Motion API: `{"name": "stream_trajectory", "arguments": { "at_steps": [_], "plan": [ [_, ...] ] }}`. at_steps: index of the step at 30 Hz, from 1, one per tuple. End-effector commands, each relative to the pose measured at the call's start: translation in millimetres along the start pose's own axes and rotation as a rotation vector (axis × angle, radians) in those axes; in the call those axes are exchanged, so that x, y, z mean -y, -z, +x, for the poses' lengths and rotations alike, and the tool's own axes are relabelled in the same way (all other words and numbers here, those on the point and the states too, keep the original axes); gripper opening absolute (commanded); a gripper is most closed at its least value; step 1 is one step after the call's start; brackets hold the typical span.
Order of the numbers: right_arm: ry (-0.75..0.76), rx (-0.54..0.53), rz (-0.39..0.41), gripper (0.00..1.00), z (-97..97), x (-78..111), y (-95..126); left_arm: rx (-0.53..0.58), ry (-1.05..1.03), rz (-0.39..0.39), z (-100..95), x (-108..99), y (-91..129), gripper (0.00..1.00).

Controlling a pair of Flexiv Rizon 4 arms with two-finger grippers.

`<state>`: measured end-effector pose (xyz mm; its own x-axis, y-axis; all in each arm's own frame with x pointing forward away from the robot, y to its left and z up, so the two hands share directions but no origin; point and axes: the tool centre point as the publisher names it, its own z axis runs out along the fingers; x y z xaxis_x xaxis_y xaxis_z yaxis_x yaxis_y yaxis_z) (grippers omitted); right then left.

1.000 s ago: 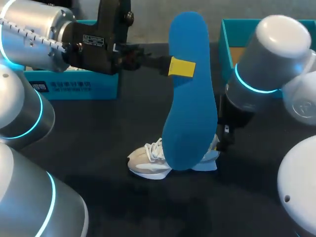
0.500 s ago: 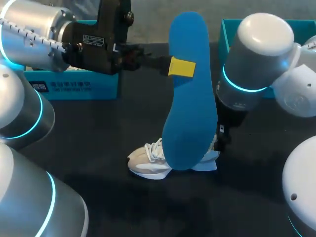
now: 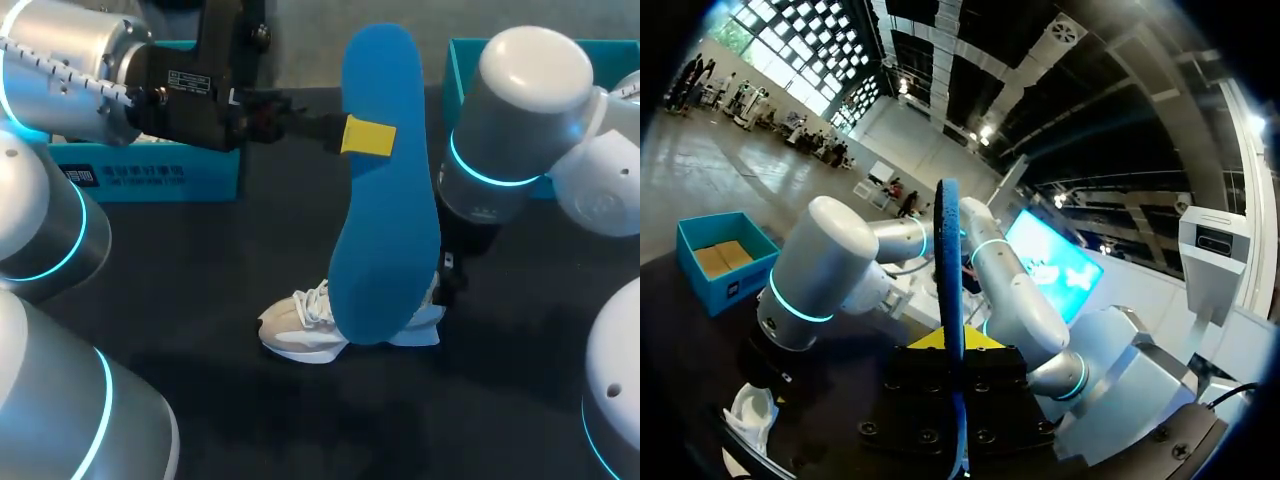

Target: Take the shoe out of the shoebox, open the shoe tongue, remove and reinsert the insole, then place the shoe into the shoebox

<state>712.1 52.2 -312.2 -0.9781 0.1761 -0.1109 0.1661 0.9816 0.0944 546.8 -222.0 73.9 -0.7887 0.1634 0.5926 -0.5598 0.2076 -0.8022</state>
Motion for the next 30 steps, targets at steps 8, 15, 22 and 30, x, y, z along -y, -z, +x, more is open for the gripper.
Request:
{"name": "stream_trajectory", "arguments": {
  "at_steps": [8, 15, 22, 30],
  "plan": [
    [0.042, 0.026, -0.002, 1.00, -4.8, -21.3, 9, 0.000, 0.000, -0.001, -0.1, 0, 0, 0.00],
    [0.109, 0.027, 0.016, 1.00, -22.2, -44.5, -3, 0.000, 0.000, -0.001, -0.1, 0, 0, 0.00],
    [0.163, 0.013, 0.014, 1.00, -37.0, -63.7, -19, 0.000, 0.000, -0.001, -0.1, 0, 0, 0.00],
    [0.199, -0.019, 0.010, 1.00, -33.1, -75.7, -40, 0.000, 0.000, -0.001, -0.1, 0, 0, 0.00]
  ]
}}
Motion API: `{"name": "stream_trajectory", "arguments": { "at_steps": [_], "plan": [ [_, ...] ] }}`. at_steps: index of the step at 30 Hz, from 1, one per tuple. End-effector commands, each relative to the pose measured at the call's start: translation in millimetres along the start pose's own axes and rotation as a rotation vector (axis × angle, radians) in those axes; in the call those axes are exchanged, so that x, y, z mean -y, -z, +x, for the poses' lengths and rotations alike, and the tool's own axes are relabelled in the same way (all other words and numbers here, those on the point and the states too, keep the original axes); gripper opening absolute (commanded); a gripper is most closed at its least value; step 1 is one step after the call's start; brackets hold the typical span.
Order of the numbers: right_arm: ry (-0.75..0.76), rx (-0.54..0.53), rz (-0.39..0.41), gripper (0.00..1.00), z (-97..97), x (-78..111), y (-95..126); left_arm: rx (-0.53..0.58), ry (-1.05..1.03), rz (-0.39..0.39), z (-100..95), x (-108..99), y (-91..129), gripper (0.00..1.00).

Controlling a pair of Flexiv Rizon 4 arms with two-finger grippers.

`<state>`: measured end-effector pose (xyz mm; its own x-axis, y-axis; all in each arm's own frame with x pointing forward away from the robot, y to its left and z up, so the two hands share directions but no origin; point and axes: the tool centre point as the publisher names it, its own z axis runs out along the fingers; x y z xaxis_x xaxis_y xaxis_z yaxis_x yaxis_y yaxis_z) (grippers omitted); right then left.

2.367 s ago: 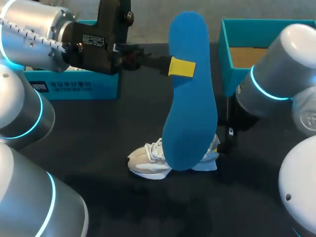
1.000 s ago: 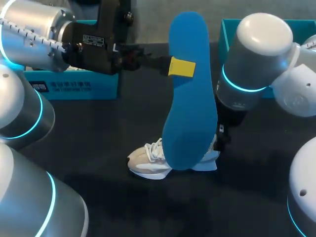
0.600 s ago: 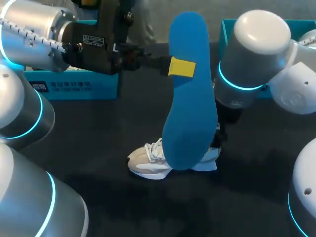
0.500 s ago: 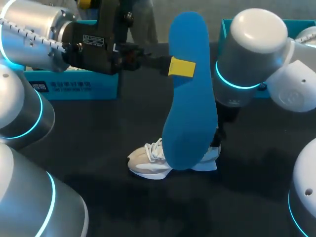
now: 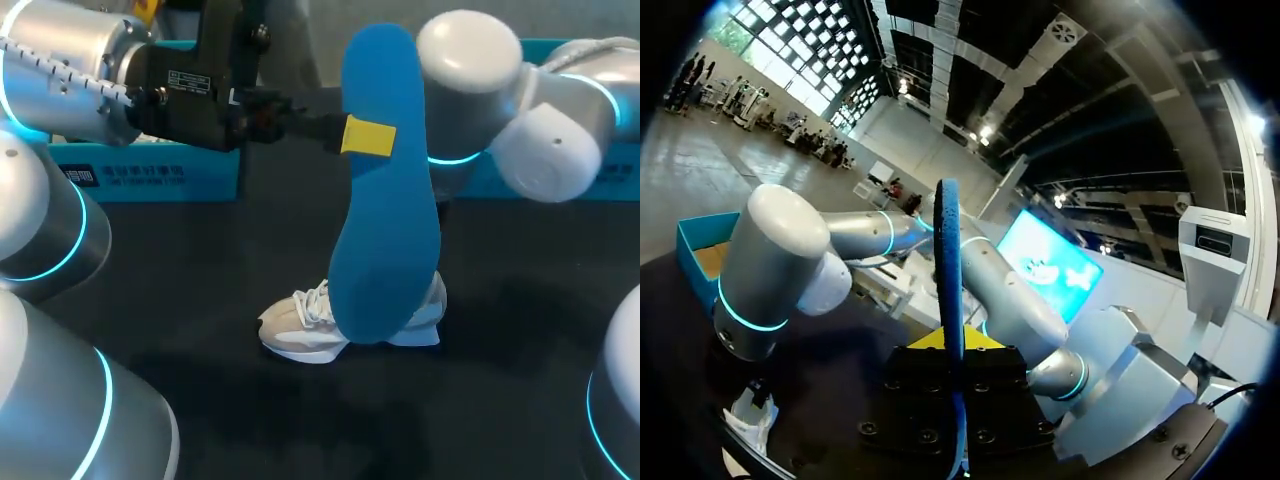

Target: Take the shoe out of the shoebox, open the shoe tongue, remove and reinsert the insole, then place the shoe into the shoebox

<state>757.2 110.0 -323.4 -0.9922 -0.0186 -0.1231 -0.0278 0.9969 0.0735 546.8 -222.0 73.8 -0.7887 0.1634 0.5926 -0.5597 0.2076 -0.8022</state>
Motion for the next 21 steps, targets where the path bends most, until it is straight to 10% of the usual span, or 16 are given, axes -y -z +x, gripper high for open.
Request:
{"name": "stream_trajectory", "arguments": {
  "at_steps": [1, 14, 18, 21],
  "plan": [
    [0.001, -0.021, 0.003, 1.00, -1.6, -12.6, -21, 0.000, 0.000, -0.001, -0.1, 0, 0, 0.00],
    [0.013, -0.060, 0.003, 0.98, 6.9, -19.4, -51, 0.000, 0.000, -0.001, -0.1, 0, 0, 0.00],
    [0.011, -0.064, 0.007, 0.64, 8.5, -19.3, -54, 0.000, 0.000, -0.001, -0.1, 0, 0, 0.00],
    [-0.005, -0.069, 0.008, 0.62, 11.1, -15.2, -56, 0.000, 0.000, -0.001, -0.1, 0, 0, 0.00]
  ]
}}
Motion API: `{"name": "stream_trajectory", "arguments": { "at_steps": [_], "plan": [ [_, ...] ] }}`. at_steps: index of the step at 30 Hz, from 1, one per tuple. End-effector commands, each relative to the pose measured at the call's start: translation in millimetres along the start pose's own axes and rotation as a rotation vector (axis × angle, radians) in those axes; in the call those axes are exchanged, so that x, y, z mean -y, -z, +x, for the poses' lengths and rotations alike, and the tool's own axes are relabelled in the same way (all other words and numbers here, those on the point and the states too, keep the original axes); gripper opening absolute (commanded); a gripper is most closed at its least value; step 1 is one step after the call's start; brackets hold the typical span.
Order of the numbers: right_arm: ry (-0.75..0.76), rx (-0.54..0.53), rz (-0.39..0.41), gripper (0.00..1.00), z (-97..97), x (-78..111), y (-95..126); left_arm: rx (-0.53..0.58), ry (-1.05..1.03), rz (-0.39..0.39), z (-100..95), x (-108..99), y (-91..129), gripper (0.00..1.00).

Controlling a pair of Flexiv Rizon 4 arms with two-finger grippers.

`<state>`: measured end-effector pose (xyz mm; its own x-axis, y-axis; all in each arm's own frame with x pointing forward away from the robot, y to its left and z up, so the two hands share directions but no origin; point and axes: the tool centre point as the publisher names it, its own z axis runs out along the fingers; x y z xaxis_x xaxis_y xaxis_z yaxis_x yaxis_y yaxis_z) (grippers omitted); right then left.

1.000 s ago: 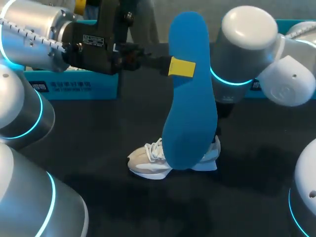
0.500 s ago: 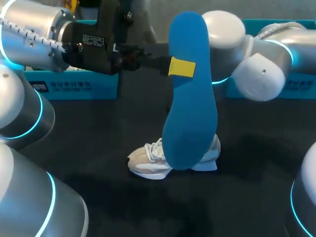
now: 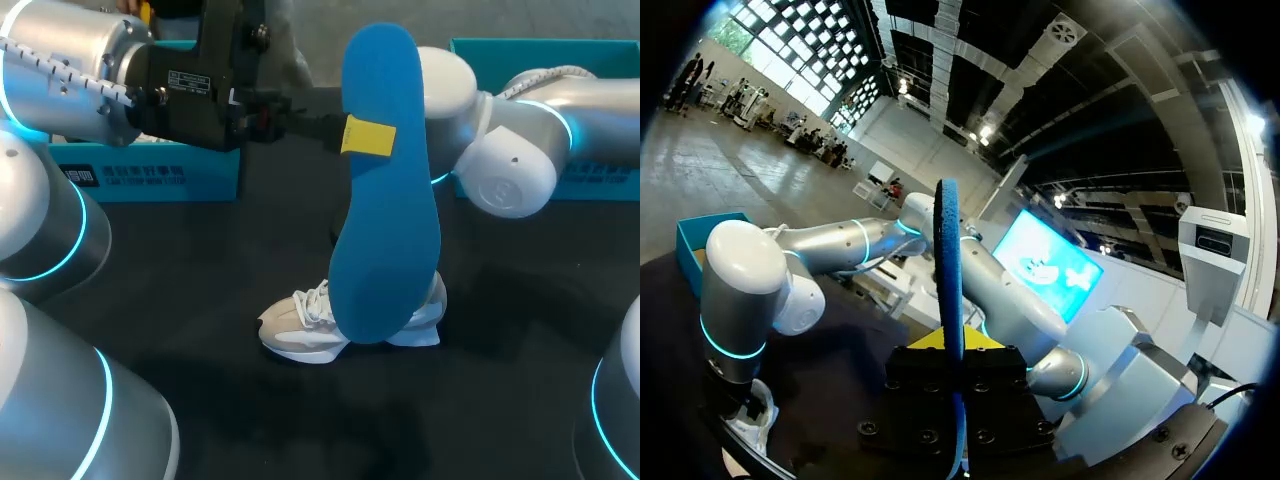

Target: Take the shoe out of the shoebox, open the shoe tongue, remove and reinsert the insole, then place the shoe into the shoebox

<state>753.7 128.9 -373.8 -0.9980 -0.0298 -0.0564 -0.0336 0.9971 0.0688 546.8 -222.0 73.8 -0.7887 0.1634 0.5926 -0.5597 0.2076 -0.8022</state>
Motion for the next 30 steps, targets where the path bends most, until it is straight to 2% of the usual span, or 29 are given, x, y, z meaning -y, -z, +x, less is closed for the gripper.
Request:
{"name": "stream_trajectory", "arguments": {
  "at_steps": [1, 3, 7, 10, 11, 19, 20, 30],
  "plan": [
    [-0.011, -0.001, 0.003, 0.62, 1.4, 0.0, -5, 0.000, 0.000, -0.001, -0.1, 0, 0, 0.00],
    [-0.019, -0.004, 0.006, 0.62, 3.8, 4.3, -6, 0.000, 0.000, -0.001, -0.1, 0, 0, 0.00],
    [-0.023, -0.012, 0.011, 0.42, 5.1, 6.0, -7, 0.000, 0.000, -0.001, -0.1, 0, 0, 0.00],
    [-0.022, -0.016, 0.013, 0.17, 6.5, 4.9, -7, 0.000, 0.000, -0.001, -0.1, 0, 0, 0.00],
    [-0.022, -0.018, 0.013, 0.00, 7.2, 4.4, -6, 0.000, 0.000, -0.001, -0.1, 0, 0, 0.00],
    [-0.047, -0.041, 0.010, 0.00, 16.1, 2.0, 2, 0.000, 0.000, -0.001, -0.1, 0, 0, 0.00],
    [-0.007, -0.037, 0.045, 0.00, 19.2, 1.1, 6, 0.000, 0.000, -0.001, -0.1, 0, 0, 0.00],
    [-0.007, -0.037, 0.045, 0.00, 19.2, 1.1, 6, 0.000, 0.000, -0.001, -0.1, 0, 0, 0.00]
  ]
}}
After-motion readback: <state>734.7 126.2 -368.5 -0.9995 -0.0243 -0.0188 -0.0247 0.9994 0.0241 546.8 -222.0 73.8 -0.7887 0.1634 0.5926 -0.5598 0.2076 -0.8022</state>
